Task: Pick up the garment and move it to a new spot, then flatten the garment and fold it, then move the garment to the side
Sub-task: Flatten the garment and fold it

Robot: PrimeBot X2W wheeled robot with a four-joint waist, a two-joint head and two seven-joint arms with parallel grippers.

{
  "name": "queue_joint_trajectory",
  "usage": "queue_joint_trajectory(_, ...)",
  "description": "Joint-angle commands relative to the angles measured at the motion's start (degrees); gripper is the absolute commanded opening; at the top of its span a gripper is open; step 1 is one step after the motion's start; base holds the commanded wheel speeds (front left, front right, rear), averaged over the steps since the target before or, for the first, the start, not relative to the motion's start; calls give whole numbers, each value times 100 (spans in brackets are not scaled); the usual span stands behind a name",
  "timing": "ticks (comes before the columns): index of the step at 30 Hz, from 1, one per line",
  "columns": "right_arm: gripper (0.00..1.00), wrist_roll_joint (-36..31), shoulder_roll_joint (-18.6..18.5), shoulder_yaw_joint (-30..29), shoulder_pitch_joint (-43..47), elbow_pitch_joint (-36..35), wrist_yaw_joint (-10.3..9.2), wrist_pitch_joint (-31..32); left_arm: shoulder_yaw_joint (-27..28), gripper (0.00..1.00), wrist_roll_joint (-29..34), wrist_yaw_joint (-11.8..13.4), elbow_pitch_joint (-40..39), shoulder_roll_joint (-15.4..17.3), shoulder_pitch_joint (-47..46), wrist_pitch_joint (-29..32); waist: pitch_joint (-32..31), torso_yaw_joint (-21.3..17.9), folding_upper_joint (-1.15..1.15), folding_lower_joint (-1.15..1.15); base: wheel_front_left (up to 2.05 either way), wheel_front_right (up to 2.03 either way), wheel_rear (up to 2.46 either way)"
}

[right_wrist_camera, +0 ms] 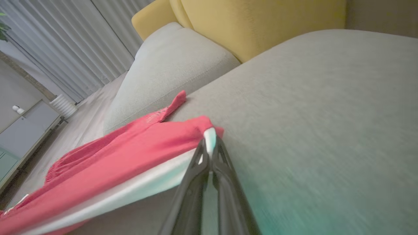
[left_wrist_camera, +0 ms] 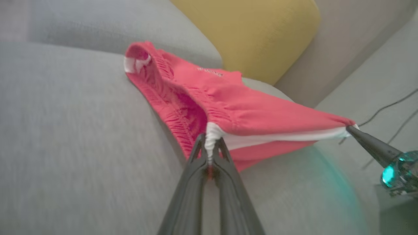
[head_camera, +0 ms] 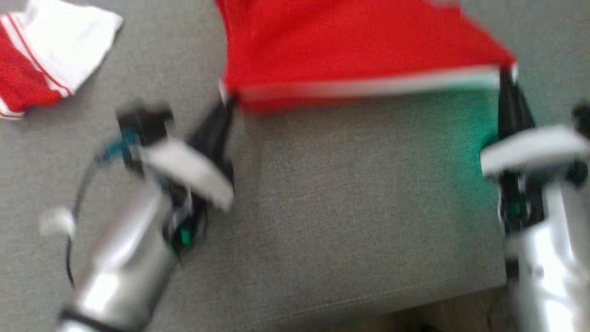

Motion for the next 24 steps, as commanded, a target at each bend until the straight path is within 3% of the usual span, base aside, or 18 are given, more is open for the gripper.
queue_joint_trajectory(1,0,34,-38,29,109,-231,-4,-28,181,0,-23,9,-195,200,32,-62,-256,73,0,0,0,0,0)
queue_joint_trajectory(6,0,-112,-58,-330,1996,-1405,-4,272,114,0,-110,70,-1198,396,1807,-77,-872,289,0,0,0,0,0)
queue_joint_trajectory(13,0,-184,44,-994,4230,-3635,-4,1216,-157,0,-105,576,-2649,488,3497,-50,-1031,541,0,0,0,0,0)
queue_joint_trajectory(17,0,-99,52,-1149,4072,-4155,-4,1568,-150,0,-174,709,-3207,477,3492,121,-882,674,0,0,0,0,0)
queue_joint_trajectory(21,0,-243,54,-1043,3165,-4048,-4,1940,-212,0,-128,736,-3483,374,3007,456,-658,847,0,0,0,0,0)
queue_joint_trajectory(24,0,-554,-28,-860,2337,-3741,-4,2229,-226,0,-232,761,-3582,120,2539,734,-426,1035,0,0,0,0,0)
